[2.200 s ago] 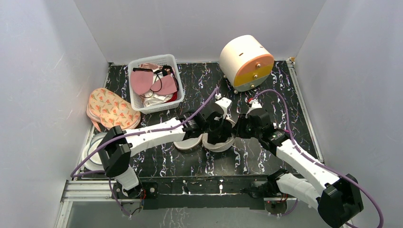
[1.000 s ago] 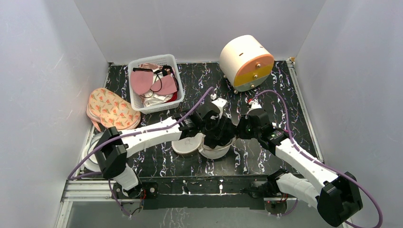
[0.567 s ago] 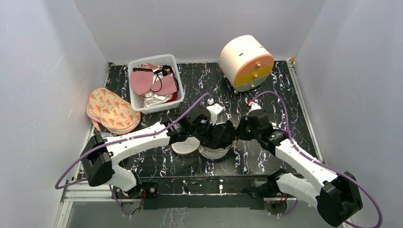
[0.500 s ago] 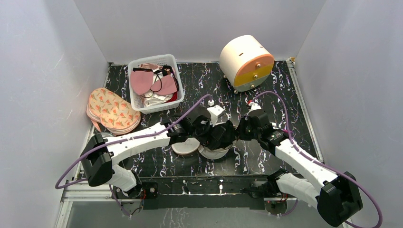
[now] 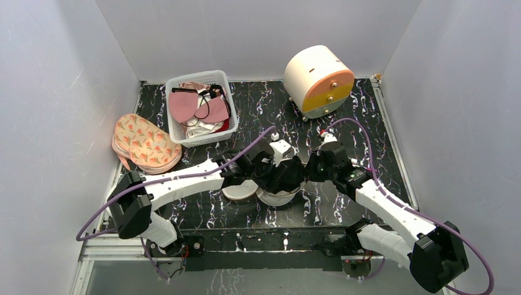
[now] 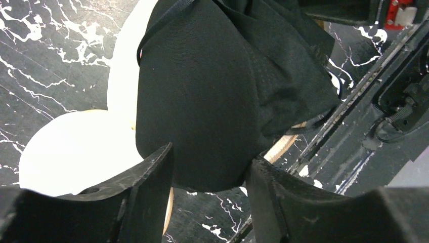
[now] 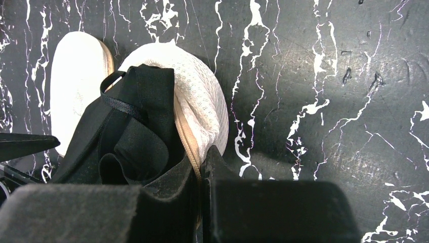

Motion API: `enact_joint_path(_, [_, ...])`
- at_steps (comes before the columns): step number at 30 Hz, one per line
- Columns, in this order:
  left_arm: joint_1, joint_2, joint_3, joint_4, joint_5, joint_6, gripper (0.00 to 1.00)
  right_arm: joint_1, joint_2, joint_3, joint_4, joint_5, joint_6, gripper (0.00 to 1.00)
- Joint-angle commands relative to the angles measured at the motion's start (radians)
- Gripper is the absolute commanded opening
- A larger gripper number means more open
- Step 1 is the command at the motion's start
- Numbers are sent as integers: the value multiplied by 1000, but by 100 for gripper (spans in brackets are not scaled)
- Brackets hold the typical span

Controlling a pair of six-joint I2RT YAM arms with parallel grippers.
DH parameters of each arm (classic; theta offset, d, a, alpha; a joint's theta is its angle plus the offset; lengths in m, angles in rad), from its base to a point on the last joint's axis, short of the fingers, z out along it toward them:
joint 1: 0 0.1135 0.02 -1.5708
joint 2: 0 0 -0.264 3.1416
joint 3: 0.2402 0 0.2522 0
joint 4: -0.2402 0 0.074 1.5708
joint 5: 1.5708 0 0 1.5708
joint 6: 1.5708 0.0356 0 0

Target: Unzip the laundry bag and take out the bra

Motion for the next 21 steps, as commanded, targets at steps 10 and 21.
enact_joint_path(10, [1, 2, 141, -79, -31, 62, 7, 4, 2, 13, 34, 5, -9, 1])
enact_joint_path(21, [0, -174, 284, -226, -149, 82, 0, 4, -26, 6, 22, 34, -17, 2])
